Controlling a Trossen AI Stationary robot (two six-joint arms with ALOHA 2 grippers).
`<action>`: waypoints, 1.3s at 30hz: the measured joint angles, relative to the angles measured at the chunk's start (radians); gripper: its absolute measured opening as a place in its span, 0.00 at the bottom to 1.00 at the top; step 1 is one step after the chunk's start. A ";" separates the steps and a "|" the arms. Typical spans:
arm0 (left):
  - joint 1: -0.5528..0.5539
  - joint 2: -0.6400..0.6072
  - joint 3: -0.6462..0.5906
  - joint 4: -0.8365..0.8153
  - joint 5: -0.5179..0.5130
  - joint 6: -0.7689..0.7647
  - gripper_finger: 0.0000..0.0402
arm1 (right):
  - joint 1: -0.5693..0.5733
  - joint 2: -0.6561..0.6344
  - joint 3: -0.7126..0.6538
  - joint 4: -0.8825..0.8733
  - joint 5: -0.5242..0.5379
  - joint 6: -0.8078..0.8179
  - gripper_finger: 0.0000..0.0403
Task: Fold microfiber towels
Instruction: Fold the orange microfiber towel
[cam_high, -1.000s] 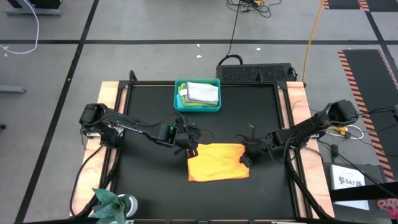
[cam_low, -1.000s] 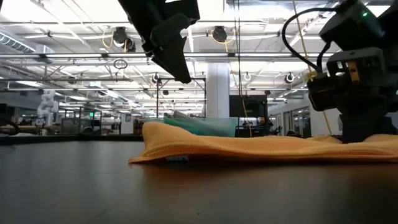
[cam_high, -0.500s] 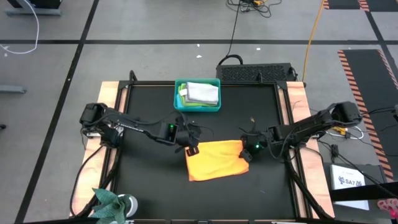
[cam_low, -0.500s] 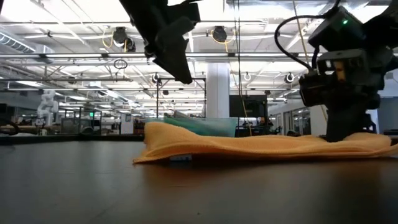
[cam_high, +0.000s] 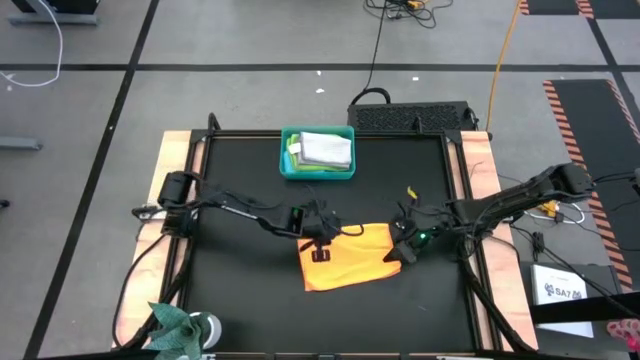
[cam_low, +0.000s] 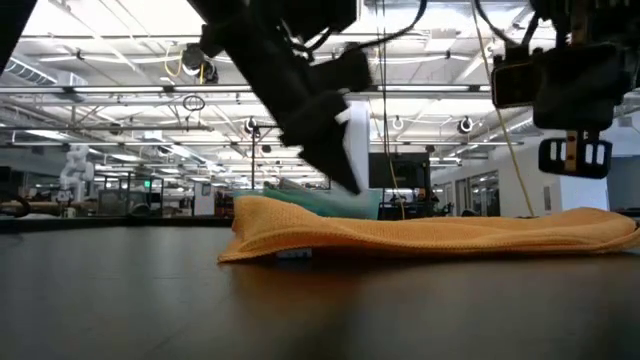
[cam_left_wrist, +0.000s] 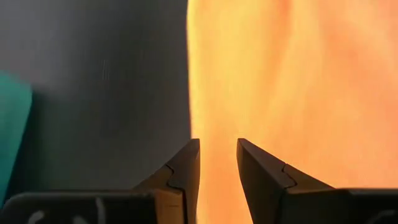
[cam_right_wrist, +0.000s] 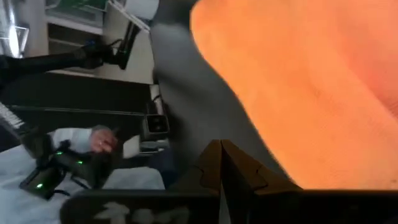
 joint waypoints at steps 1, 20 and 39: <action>-0.001 0.010 0.000 0.049 0.001 0.027 0.27 | 0.008 -0.020 0.000 -0.009 0.010 0.003 0.00; 0.067 0.078 0.003 0.382 0.192 0.159 0.11 | 0.023 -0.062 -0.001 -0.194 0.273 0.056 0.00; 0.021 0.103 0.002 0.289 0.193 0.028 0.01 | -0.029 0.234 0.000 -0.160 0.473 0.097 0.00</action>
